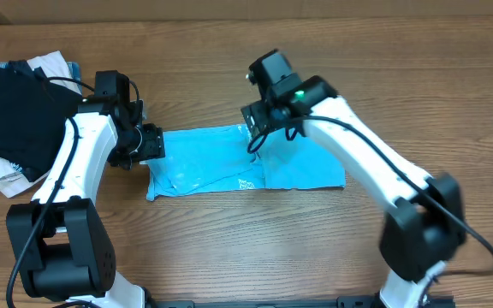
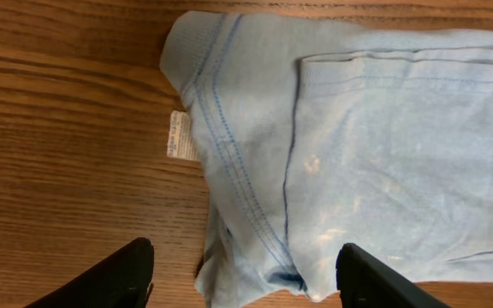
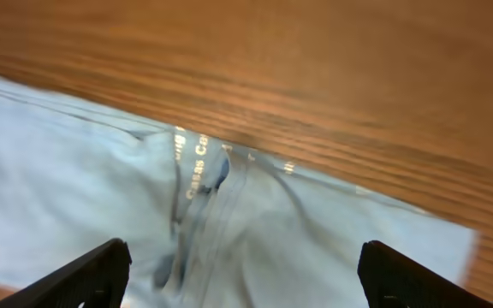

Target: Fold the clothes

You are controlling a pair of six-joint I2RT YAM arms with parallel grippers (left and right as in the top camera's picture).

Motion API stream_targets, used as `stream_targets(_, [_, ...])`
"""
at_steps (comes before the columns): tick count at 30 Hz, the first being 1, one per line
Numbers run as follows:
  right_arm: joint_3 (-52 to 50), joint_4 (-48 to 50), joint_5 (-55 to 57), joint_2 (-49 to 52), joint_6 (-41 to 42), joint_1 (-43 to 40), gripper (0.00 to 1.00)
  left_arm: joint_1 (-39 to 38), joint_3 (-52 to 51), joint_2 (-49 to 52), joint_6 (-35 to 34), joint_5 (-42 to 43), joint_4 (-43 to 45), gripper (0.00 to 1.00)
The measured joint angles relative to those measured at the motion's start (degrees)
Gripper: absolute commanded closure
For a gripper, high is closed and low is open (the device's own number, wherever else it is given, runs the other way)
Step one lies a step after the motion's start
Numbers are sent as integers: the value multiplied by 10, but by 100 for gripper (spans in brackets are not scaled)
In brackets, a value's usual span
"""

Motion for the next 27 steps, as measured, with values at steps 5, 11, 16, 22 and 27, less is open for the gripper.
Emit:
stream_targets(5, [8, -36, 0, -51, 1, 0, 11, 0, -43, 0, 0, -3, 43, 26])
stream_targets(11, [8, -72, 0, -50, 11, 0, 12, 0, -102, 0, 0, -2, 121, 25])
stream_targets(16, [8, -76, 0, -50, 13, 0, 13, 0, -123, 5, 0, 7, 160, 27])
stream_targets(22, [8, -83, 0, -50, 16, 0, 18, 0, -121, 40, 0, 47, 188, 40])
stream_targets(27, [8, -96, 1, -50, 16, 0, 22, 5, -114, 52, 2, 70, 189, 77])
